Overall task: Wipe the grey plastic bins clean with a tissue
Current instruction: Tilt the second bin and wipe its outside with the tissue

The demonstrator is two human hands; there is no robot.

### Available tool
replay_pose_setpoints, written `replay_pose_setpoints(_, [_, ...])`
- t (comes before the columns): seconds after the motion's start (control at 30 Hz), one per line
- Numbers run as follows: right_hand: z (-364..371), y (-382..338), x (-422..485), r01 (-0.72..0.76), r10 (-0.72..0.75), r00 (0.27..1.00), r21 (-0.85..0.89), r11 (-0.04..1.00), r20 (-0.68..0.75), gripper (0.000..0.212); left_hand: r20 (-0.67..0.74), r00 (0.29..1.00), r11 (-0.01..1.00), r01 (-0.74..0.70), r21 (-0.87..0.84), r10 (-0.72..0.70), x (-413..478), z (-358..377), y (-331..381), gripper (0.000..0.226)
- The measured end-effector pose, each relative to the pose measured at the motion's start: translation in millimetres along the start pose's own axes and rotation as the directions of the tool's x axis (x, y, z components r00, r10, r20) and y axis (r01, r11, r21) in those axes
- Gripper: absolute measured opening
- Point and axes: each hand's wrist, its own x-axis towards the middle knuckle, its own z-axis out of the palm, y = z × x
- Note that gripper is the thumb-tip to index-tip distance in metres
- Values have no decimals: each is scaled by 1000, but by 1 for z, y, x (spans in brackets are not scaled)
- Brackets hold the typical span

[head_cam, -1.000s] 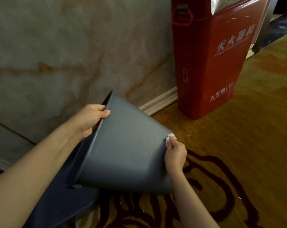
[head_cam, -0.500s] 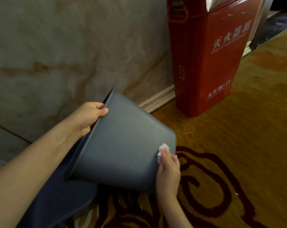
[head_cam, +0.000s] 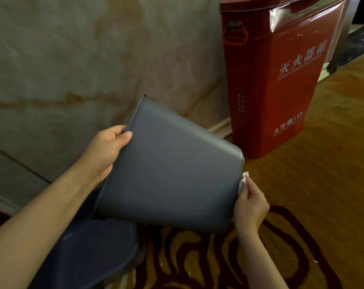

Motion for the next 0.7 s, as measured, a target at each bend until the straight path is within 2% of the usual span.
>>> replay_pose_setpoints(0.1, [1, -20, 4, 79, -79, 997, 25, 997, -18, 30, -39, 998, 998, -45, -51, 43, -6, 2, -22, 22])
replay_pose_setpoints(0.2, [8, -46, -3, 234, -234, 972, 64, 970, -9, 29, -54, 998, 999, -42, 3, 42, -19, 4, -58, 25])
replay_pose_setpoints(0.33, [23, -85, -11, 404, -417, 906, 148, 903, 71, 30, 74, 997, 998, 25, 60, -29, -40, -13, -83, 22])
replay_pose_setpoints(0.47, [37, -94, -10, 427, -427, 874, 51, 903, 234, 26, 209, 968, 991, 137, 11, -136, -49, -39, -79, 30])
replay_pose_setpoints(0.53, [36, -89, -16, 429, -427, 876, 42, 902, 226, 24, 266, 949, 979, 193, -66, -169, -49, -40, -64, 29])
replay_pose_setpoints(0.6, [31, -85, -23, 440, -443, 877, 57, 896, 186, 23, 276, 941, 938, 260, -227, -194, -37, -33, -43, 36])
replay_pose_setpoints(0.7, [24, -75, -35, 477, -480, 861, 61, 877, 168, 26, 150, 919, 861, 394, -321, -365, 1, -10, -6, 50])
